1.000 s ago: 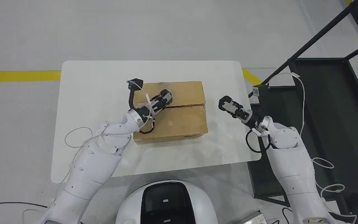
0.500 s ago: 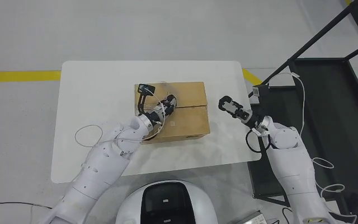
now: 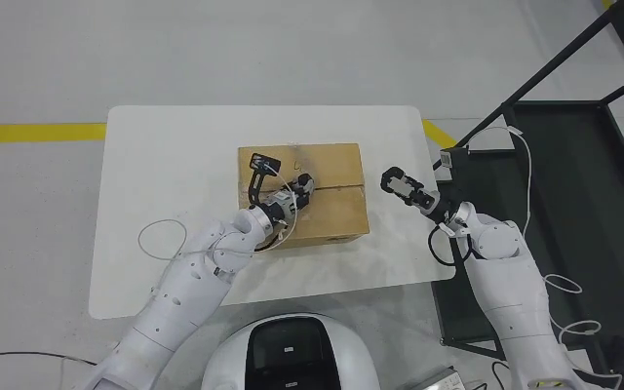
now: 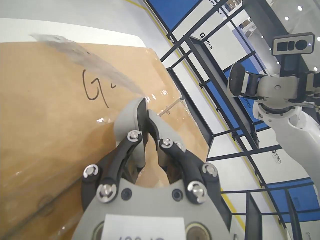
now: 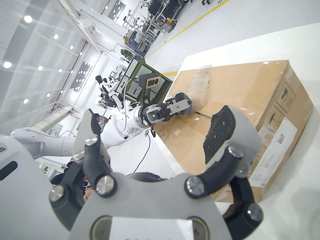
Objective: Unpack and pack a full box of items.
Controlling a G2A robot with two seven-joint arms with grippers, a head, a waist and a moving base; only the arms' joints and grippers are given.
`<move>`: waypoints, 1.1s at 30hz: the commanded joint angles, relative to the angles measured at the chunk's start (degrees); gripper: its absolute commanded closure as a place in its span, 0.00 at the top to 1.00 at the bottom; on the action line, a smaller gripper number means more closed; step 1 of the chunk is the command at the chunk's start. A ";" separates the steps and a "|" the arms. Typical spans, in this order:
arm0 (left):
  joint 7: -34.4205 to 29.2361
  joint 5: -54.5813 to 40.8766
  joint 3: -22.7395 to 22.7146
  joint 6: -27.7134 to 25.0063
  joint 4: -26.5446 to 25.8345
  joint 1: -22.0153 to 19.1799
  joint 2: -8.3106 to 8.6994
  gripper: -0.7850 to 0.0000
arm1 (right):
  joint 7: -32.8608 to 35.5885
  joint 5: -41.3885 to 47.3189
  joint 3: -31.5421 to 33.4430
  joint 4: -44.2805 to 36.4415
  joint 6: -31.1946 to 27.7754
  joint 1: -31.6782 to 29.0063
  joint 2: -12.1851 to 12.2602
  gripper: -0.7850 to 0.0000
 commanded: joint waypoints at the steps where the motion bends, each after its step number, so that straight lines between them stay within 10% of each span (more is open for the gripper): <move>1: 0.09 -0.33 -0.15 -0.93 -0.32 0.18 -0.06 1.00 | 0.00 0.00 0.00 0.00 0.00 0.00 0.00 1.00; 19: -3.83 -12.96 3.42 -7.92 1.65 -2.72 -2.99 1.00 | 0.00 0.00 0.00 0.00 0.00 0.00 0.00 1.00; 33: -4.70 -21.75 -12.03 -15.63 -5.61 7.04 0.71 1.00 | 0.00 0.00 0.00 0.00 0.00 0.00 0.00 1.00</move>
